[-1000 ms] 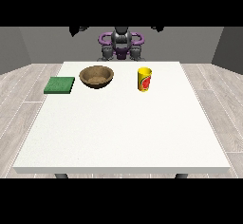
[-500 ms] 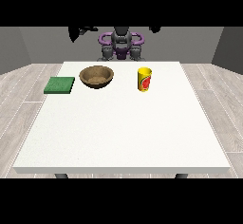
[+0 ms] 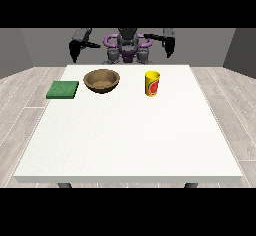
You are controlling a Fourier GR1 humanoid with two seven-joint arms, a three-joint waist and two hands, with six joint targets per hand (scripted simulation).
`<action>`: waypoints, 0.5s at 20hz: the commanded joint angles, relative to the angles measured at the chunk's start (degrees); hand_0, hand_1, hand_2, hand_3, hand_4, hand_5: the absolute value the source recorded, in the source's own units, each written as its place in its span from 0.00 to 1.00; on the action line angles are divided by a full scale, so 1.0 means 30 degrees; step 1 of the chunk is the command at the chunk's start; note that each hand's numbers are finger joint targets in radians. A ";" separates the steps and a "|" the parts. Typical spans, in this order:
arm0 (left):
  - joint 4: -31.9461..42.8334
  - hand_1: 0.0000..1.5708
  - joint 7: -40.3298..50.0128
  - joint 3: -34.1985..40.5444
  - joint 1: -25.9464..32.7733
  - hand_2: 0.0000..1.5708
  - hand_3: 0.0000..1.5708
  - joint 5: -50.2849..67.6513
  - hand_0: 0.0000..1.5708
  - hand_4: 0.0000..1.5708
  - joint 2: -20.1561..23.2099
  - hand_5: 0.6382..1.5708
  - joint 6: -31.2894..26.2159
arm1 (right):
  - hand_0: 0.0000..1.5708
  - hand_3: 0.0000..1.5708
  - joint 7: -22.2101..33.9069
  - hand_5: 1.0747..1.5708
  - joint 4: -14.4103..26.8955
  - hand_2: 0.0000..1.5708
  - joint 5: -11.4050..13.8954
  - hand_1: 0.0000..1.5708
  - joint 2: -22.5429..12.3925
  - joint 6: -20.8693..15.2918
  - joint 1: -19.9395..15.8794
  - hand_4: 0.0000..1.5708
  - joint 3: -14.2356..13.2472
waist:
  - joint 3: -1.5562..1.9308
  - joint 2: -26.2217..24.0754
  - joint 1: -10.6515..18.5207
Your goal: Pick the cup and pour the ball into the bowl, then pick the bowl and place it on the pad
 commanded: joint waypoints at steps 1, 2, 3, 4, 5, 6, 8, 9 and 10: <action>0.2385 0.00 -0.1813 0.2030 -0.1615 0.00 0.00 0.0291 0.00 0.00 0.1272 0.66 -0.0583 | 0.00 0.00 -0.1518 0.98 0.0768 0.00 -0.0815 0.00 -0.1040 0.1578 -0.0551 0.00 -0.0836 | -0.0002 0.1634 -0.0932; 0.2818 0.00 -0.0395 0.2382 -0.3232 0.00 0.00 0.0336 0.00 0.00 0.1409 0.66 -0.0243 | 0.00 0.00 -0.0362 0.98 0.1183 0.00 -0.0278 0.00 -0.0837 0.0497 -0.1740 0.00 -0.0723 | -0.0002 0.1182 -0.0680; 0.3650 0.00 -0.2229 0.1872 -0.2698 0.00 0.00 -0.0047 0.00 0.00 0.0882 0.66 -0.0335 | 0.00 0.00 -0.1437 0.98 0.1893 0.00 -0.0447 0.00 -0.1103 0.1047 -0.1800 0.00 -0.1050 | -0.0002 0.1724 -0.0695; 0.3758 0.00 -0.1836 0.1867 -0.2307 0.00 0.00 0.0083 0.00 0.00 0.1147 0.66 -0.0790 | 0.00 0.00 -0.2321 0.98 0.3007 0.00 -0.0237 0.00 -0.1346 0.1474 -0.1156 0.00 -0.1246 | 0.0001 0.1104 -0.0398; 0.5432 0.00 -0.2834 0.2055 -0.3003 0.00 0.00 -0.0339 0.00 0.00 0.0855 0.66 -0.0311 | 0.00 0.00 -0.0666 0.98 0.1960 0.00 -0.0674 0.00 -0.1267 0.1236 -0.1953 0.00 -0.1048 | -0.0005 0.1031 -0.1037; 0.5828 0.00 -0.2040 0.1813 -0.3054 0.00 0.00 -0.0359 0.00 0.00 0.0672 0.65 -0.0380 | 0.00 0.00 -0.0389 0.98 0.2307 0.00 -0.0434 0.00 -0.1440 0.1346 -0.1652 0.00 -0.0972 | -0.0003 -0.0155 -0.0900; 0.6007 0.00 -0.4296 0.1985 -0.3345 0.00 0.00 -0.0522 0.00 0.00 0.0158 0.67 0.0189 | 0.00 0.00 -0.2791 0.98 0.3497 0.00 -0.0673 0.00 -0.1760 0.2191 -0.1941 0.00 -0.1534 | 0.0001 0.2115 -0.1045; 0.7752 0.00 -0.4234 0.1745 -0.3151 0.00 0.00 -0.0802 0.00 0.00 0.0142 0.65 -0.0221 | 0.00 0.00 -0.1603 0.98 0.3528 0.00 -0.0424 0.00 -0.1210 0.1393 -0.1782 0.00 -0.1198 | -0.0003 0.0129 -0.0843; 0.8205 0.00 -0.4957 0.2432 -0.4035 0.00 0.00 -0.0903 0.00 0.00 0.0481 0.64 0.0292 | 0.00 0.00 -0.1505 0.98 0.3233 0.00 -0.0868 0.00 -0.1595 0.1565 -0.2570 0.00 -0.1598 | -0.0005 0.1291 -0.1295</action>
